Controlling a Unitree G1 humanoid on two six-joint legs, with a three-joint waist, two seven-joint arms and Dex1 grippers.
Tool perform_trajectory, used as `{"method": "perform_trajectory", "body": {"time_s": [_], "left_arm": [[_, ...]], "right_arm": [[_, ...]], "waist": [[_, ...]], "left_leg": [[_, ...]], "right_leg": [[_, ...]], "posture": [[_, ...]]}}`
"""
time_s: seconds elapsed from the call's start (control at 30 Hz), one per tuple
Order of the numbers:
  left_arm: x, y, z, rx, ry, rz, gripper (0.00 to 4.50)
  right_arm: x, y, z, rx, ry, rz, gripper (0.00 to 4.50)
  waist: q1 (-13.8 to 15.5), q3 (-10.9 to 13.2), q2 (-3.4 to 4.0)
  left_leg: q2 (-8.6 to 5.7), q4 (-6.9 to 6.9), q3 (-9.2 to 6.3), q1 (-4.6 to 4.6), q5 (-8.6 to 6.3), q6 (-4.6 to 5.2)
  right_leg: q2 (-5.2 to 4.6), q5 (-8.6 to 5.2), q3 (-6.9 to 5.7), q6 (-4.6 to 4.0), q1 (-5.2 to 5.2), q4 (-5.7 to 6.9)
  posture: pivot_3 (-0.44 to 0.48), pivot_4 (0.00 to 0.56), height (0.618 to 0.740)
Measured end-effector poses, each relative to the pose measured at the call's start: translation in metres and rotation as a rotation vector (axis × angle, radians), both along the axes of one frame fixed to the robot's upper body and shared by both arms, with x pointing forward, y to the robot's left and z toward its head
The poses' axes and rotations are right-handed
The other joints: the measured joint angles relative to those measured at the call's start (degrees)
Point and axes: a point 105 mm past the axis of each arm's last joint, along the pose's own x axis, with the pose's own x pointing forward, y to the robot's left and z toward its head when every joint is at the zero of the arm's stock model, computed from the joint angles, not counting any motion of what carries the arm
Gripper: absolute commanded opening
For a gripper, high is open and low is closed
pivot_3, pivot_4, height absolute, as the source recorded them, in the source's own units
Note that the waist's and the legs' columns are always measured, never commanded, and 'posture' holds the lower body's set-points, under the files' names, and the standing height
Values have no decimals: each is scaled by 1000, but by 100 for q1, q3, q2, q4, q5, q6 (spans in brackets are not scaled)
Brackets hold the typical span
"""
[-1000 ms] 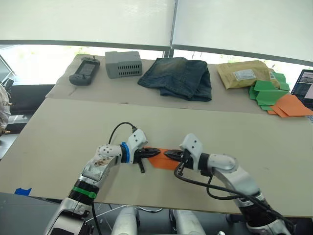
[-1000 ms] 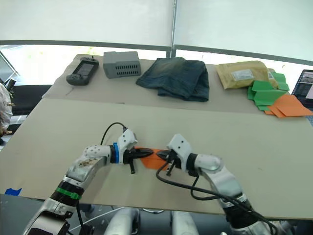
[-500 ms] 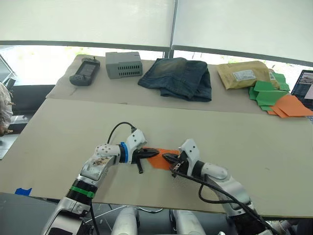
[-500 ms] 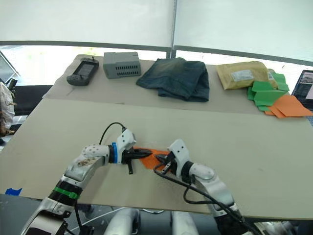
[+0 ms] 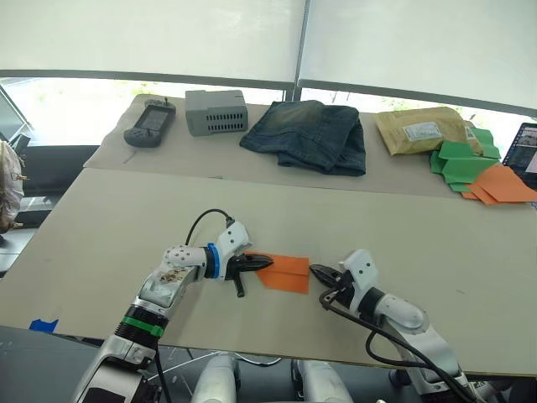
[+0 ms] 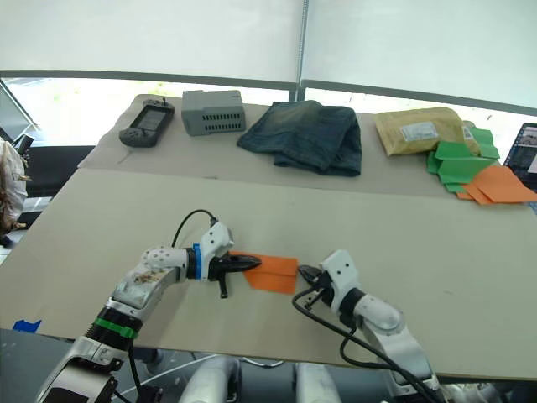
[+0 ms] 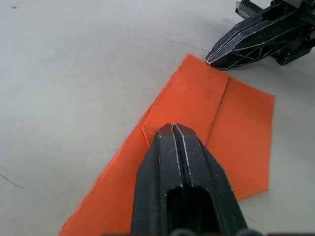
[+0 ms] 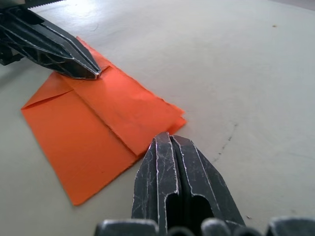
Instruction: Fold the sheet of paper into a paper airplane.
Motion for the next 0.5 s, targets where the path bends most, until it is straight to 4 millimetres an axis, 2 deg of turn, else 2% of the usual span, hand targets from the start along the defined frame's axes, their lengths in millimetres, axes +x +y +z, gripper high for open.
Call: {"method": "perform_trajectory", "body": {"time_s": [0.1,0.17,0.2,0.27,0.37,0.5], "left_arm": [[0,0,0,6,-6,-2,0],[0,-2,1,6,-14,-6,0],[0,-4,1,1,-14,-9,0],[-2,-8,0,-7,-19,-19,0],[-5,-10,0,-14,-24,-24,0],[-11,-13,-2,-19,-21,-41,0]], "right_arm": [[7,4,25,30,-124,24,34],[10,15,32,17,-158,72,34],[10,21,31,0,-161,99,34],[8,34,16,-39,-116,155,34],[10,34,-2,-60,-46,141,34],[11,36,-4,-90,-41,151,34]], "waist": [[-33,0,1],[-37,0,1],[-38,0,1],[-29,0,1],[-27,0,1],[-36,-1,0]], "left_leg": [[3,-1,-1,1,0,0],[3,-3,-1,2,0,0],[3,-3,-1,1,0,0],[1,-7,-3,-2,0,0],[-2,-7,-2,-8,0,0],[0,-7,-2,-1,0,0]], "right_leg": [[5,0,-1,0,-1,3],[6,0,-1,-1,-1,4],[6,0,-1,-2,-3,4],[6,-3,-1,-4,-3,4],[1,-4,1,-2,-6,1],[3,-4,1,-1,-2,3]], "posture": [[0,150,718],[0,150,718],[0,150,718],[0,150,718],[0,150,718],[0,150,718]]}}
